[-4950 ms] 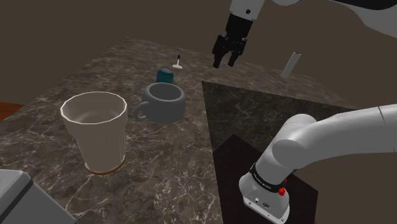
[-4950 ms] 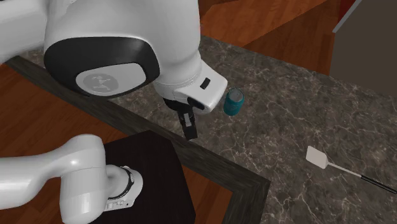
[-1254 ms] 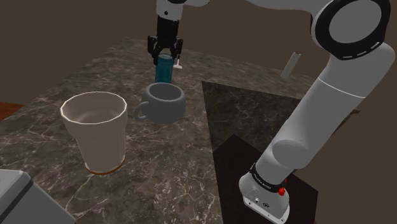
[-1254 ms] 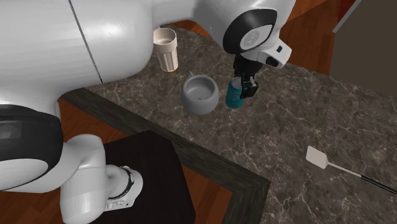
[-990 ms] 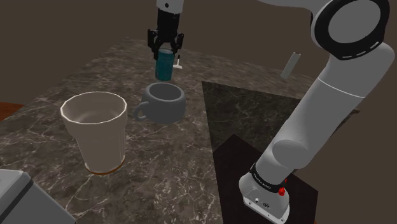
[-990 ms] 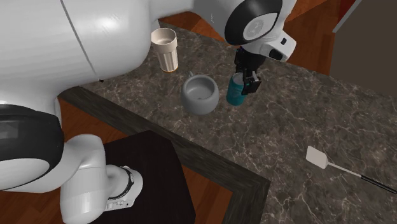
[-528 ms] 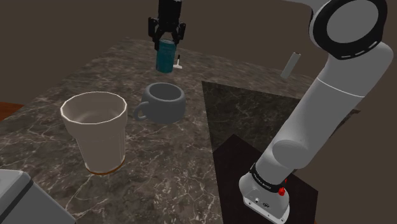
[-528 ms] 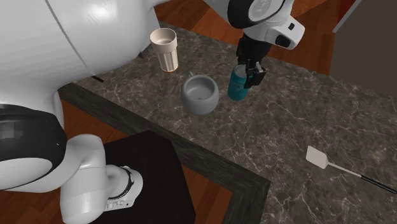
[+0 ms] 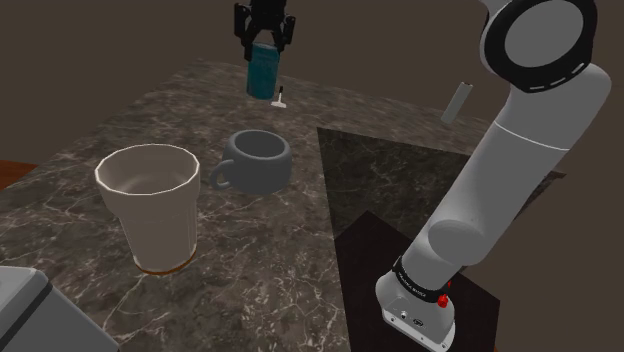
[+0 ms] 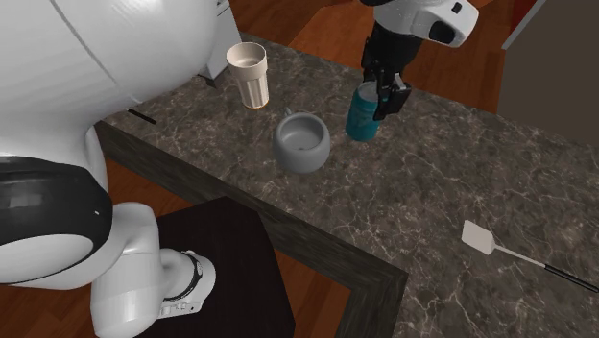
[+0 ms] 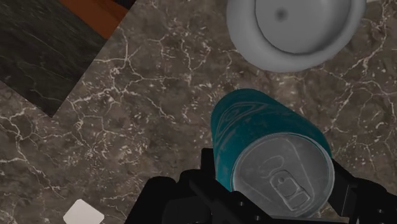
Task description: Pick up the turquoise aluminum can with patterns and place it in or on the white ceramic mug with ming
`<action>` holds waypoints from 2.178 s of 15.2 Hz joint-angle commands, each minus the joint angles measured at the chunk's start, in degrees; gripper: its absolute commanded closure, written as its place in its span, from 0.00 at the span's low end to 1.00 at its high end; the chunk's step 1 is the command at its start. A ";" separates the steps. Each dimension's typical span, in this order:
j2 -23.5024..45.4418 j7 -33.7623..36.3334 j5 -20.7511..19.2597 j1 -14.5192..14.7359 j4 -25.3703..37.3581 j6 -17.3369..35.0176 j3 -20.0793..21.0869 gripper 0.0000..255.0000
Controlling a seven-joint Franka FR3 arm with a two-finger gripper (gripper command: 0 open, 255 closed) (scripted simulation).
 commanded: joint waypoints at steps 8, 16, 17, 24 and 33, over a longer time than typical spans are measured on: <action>-6.57 5.89 1.47 2.88 -3.43 -2.92 2.89 1.00; -13.07 12.42 3.66 5.88 -9.23 -3.22 6.43 1.00; -13.40 12.34 3.74 5.89 -10.36 -2.39 6.40 1.00; -15.21 11.86 4.24 5.98 -17.74 3.23 6.30 1.00; -16.53 11.47 4.69 6.17 -26.33 10.53 6.41 1.00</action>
